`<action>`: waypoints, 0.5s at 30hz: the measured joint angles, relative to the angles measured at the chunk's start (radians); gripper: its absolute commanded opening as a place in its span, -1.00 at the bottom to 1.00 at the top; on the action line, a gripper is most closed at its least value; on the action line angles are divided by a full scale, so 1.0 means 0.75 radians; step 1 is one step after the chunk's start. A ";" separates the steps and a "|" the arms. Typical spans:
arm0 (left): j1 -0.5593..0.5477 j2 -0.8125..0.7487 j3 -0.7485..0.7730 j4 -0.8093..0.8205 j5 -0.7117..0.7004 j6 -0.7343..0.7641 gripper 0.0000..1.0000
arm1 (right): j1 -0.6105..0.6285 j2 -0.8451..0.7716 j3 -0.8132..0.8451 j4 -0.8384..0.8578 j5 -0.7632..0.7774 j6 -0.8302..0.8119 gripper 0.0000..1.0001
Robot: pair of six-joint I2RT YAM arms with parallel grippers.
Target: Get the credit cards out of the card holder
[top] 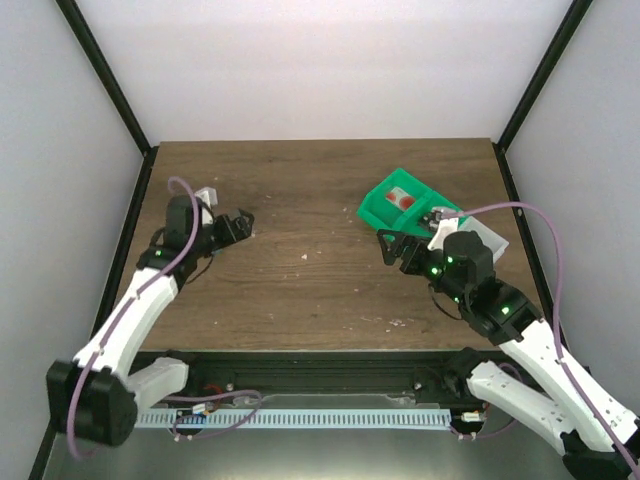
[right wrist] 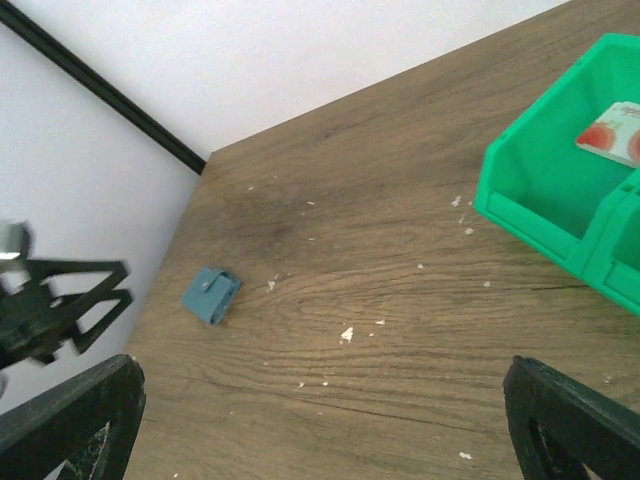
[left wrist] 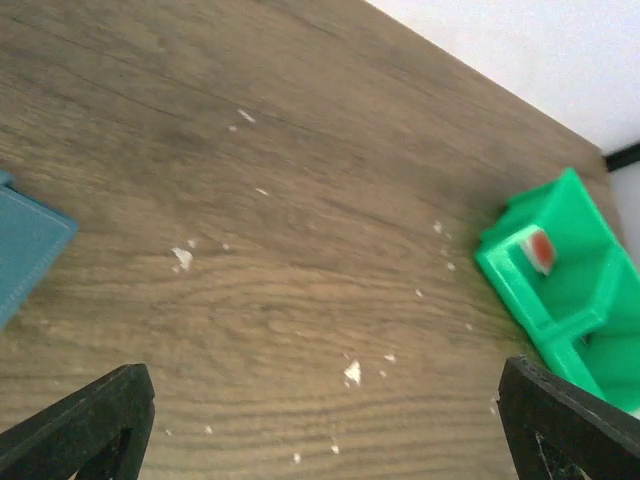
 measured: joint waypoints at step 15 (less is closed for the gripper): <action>0.372 0.475 0.144 0.112 -0.155 -0.192 0.77 | -0.006 -0.062 -0.051 0.117 -0.167 -0.042 0.99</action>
